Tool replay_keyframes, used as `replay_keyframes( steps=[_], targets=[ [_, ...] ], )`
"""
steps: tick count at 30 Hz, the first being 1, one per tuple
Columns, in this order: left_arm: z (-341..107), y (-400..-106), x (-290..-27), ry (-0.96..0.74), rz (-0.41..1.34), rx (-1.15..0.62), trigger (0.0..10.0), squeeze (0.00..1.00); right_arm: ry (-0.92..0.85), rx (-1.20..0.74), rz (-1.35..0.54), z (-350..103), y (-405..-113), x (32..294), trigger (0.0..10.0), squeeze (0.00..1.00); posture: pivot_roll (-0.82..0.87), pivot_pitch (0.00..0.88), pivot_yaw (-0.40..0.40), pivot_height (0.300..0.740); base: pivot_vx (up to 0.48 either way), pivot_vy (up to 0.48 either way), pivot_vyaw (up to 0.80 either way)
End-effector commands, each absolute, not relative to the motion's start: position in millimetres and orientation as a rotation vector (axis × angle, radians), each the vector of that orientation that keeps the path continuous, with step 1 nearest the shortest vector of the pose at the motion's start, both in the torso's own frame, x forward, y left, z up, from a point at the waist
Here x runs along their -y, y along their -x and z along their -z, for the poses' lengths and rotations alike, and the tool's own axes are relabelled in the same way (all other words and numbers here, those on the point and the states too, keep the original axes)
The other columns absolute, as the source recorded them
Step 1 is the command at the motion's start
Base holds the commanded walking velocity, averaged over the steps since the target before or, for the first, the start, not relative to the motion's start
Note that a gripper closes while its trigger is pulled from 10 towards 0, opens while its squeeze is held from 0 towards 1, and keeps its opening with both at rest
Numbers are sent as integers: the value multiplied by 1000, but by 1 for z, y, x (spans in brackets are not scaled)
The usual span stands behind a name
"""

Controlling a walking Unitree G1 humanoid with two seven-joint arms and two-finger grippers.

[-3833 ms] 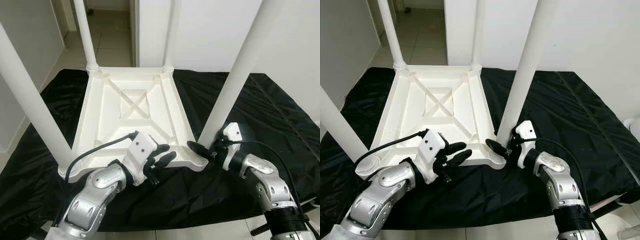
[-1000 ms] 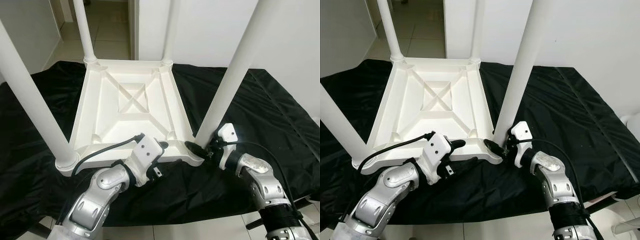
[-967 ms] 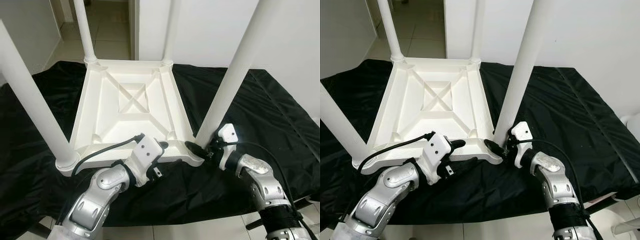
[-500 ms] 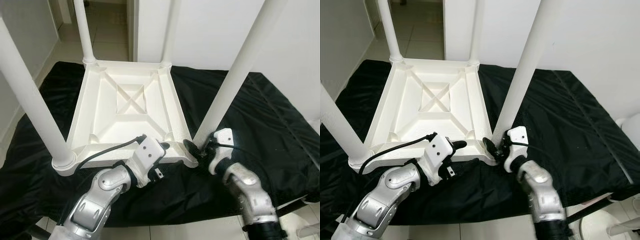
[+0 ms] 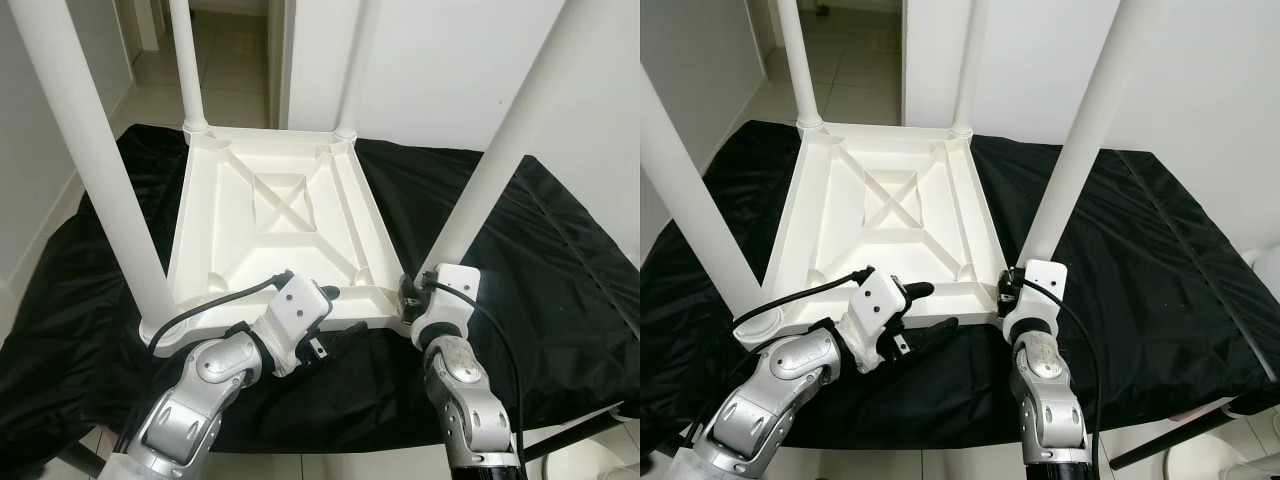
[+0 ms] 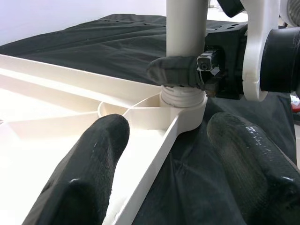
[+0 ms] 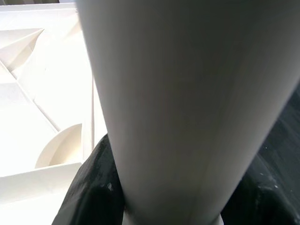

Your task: Building children table

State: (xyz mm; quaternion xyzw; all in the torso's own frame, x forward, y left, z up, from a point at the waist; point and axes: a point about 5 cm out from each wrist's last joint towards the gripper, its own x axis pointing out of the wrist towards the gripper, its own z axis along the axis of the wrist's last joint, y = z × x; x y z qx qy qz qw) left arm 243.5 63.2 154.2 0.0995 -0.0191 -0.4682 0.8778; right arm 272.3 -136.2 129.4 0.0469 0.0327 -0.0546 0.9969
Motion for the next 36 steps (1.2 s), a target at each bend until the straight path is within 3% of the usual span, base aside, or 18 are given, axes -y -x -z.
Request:
replay_keyframes(
  steps=[1,9,10,21,22,23,24,31,34,36],
  targets=[
    [-152,-244,-61,-213,964,36,10000,0,-175,-79,135,-130,-269,123,10000,0,-15,1,-88,740,0,0,0],
    [-152,-245,-60,-213,963,41,10000,0,-188,-87,147,-130,-268,121,10000,0,-18,0,-87,740,0,0,0],
    [-152,-245,-60,-212,963,41,10000,0,-183,-72,121,-132,-269,121,10000,1000,-19,0,-87,740,0,0,0],
    [-153,-245,-58,-207,955,48,10000,0,-65,-37,-87,-134,-272,144,10000,1000,-13,0,-93,740,0,0,0],
    [-154,-246,-59,-206,954,48,10000,0,-51,-41,-115,-132,-273,150,10000,565,-12,0,-93,740,0,0,0],
    [-154,-246,-59,-206,954,48,10000,0,-51,-41,-115,-132,-273,150,10000,565,-12,0,-93,740,0,0,0],
    [-154,-246,-59,-206,954,48,10000,0,-55,-42,-124,-131,-273,152,10000,0,-12,0,-93,740,0,0,0],
    [-154,-247,-59,-207,951,51,10000,0,48,-7,-335,-133,-282,171,10000,0,-12,0,-85,740,0,0,0],
    [-156,-248,-59,-211,952,57,10000,0,126,-19,-558,-134,-287,171,10000,0,-12,0,-80,740,0,0,0],
    [-156,-249,-58,-212,953,60,10000,0,139,-27,-610,-134,-289,171,10000,0,-15,0,-74,740,0,0,0]
  ],
)
